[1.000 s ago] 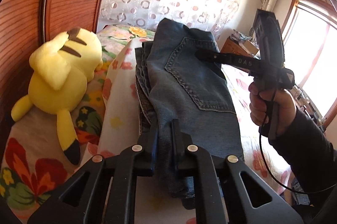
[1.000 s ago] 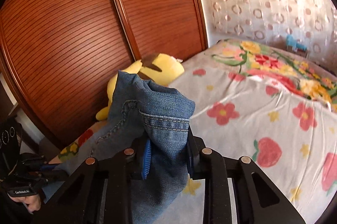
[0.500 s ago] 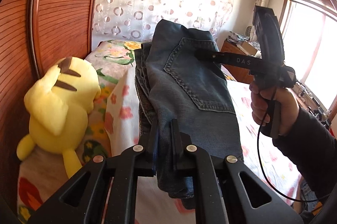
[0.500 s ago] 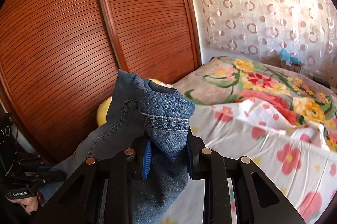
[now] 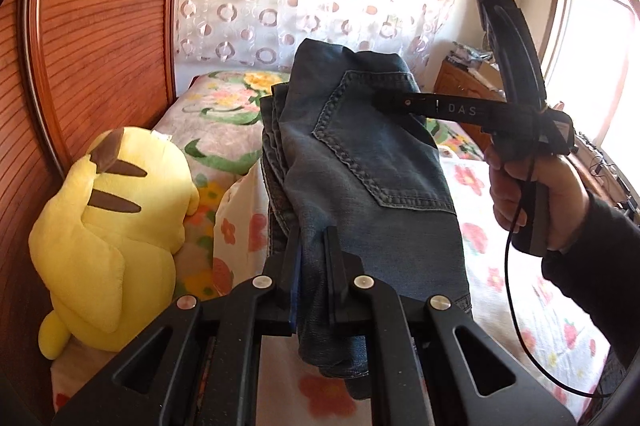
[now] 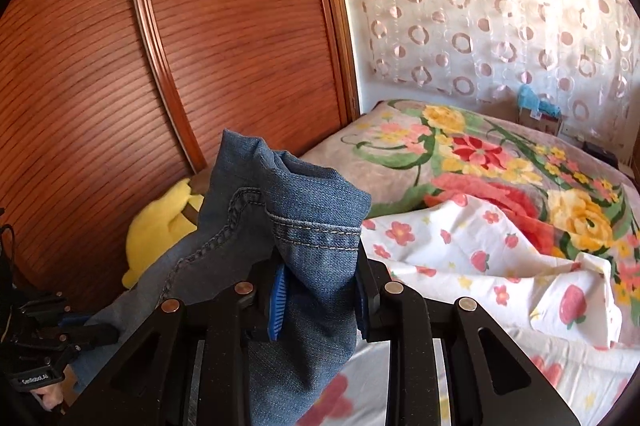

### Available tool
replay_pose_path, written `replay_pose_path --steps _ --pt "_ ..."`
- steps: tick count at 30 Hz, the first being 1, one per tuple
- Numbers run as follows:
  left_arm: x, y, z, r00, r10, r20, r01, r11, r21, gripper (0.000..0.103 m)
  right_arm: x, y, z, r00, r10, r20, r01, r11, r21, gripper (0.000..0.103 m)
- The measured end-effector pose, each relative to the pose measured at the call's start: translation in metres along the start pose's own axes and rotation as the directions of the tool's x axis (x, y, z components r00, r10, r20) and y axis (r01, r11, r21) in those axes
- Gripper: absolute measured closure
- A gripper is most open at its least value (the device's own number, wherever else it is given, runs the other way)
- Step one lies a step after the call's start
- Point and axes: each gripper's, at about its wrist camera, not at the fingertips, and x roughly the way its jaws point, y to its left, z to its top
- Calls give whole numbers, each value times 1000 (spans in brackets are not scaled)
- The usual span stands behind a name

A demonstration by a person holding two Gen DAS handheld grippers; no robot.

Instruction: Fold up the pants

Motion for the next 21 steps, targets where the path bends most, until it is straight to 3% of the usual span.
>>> replay_pose_path --steps 3,7,9,13,14,16,17,21 --pt "16 6 -4 999 16 -37 -16 1000 -9 93 22 -4 2 999 -6 -34 5 1000 -25 72" --pt "25 9 -9 997 33 -65 -34 999 -18 92 42 -12 7 995 -16 -96 17 1000 7 58" --pt "26 9 -9 997 32 -69 -33 999 -21 92 39 -16 11 996 -36 -79 38 999 22 53" --pt "27 7 -11 996 47 -77 -47 999 -9 90 15 -15 14 998 -67 7 67 998 17 53" --pt "27 7 -12 996 47 -76 -48 999 -9 90 9 -13 13 998 -63 29 63 998 3 56" --pt "27 9 -13 996 44 -74 -45 999 -15 90 6 -8 13 1000 -4 23 5 1000 -24 77" --pt "27 9 -14 996 43 -72 -44 999 -16 90 9 -4 13 1000 16 1 -16 999 -37 78" --pt "28 10 -14 996 45 -72 -46 999 -11 89 34 -1 12 998 -35 -60 31 998 -60 78"
